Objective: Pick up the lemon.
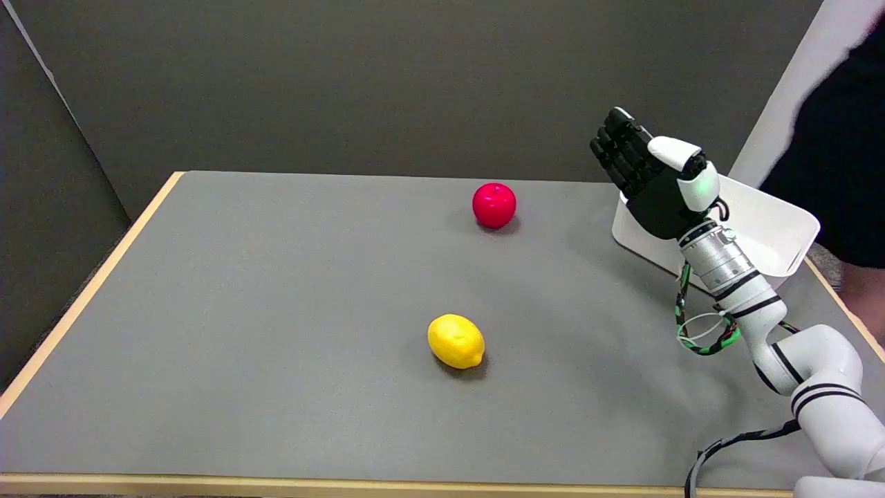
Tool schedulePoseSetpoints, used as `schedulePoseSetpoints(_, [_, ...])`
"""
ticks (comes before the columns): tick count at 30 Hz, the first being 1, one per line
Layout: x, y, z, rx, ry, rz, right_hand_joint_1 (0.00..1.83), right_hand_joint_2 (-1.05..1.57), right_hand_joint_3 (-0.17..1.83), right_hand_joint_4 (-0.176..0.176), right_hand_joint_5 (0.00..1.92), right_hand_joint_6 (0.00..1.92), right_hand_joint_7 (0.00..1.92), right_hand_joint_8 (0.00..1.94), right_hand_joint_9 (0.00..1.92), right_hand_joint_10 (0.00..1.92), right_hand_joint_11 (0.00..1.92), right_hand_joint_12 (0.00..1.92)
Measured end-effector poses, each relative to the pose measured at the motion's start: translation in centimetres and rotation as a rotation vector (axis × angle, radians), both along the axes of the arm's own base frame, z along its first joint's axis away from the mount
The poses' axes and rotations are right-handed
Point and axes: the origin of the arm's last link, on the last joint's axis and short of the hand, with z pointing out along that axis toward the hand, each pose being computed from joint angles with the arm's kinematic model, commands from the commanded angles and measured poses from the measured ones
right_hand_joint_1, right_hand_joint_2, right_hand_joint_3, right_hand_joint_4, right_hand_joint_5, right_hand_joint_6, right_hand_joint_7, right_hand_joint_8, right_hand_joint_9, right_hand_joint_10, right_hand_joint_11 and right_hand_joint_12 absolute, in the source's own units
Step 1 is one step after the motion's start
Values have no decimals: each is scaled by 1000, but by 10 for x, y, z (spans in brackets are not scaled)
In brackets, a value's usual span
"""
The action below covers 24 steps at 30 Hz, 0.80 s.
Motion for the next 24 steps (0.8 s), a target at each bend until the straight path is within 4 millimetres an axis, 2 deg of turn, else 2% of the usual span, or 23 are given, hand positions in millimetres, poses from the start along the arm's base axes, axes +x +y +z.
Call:
schedulePoseSetpoints(8, [10, 8, -21, -11, 282, 74, 546, 636, 975, -41, 153, 436, 167, 334, 14, 604, -1, 514])
schedulePoseSetpoints(13, [12, 19, -41, -31, 536, 136, 555, 610, 938, -22, 211, 462, 246, 355, 83, 643, -1, 745])
schedulePoseSetpoints(15, [10, 24, -50, -40, 640, 159, 567, 633, 875, -21, 232, 427, 277, 315, 101, 639, -1, 775])
schedulePoseSetpoints(17, [8, 30, -60, -47, 748, 185, 537, 593, 950, -17, 220, 484, 281, 407, 132, 688, -1, 857])
schedulePoseSetpoints(19, [3, 36, -70, -44, 841, 205, 541, 628, 868, -17, 245, 438, 324, 346, 146, 694, -1, 864])
schedulePoseSetpoints(21, [-3, 42, -83, -35, 934, 229, 522, 585, 959, -33, 233, 510, 308, 465, 159, 718, -1, 969])
schedulePoseSetpoints(23, [-9, 48, -94, -22, 1004, 247, 489, 585, 949, -59, 238, 517, 321, 488, 175, 744, -1, 1021])
schedulePoseSetpoints(24, [-12, 50, -100, -18, 1040, 255, 462, 585, 941, -84, 239, 522, 328, 501, 180, 759, -1, 1044])
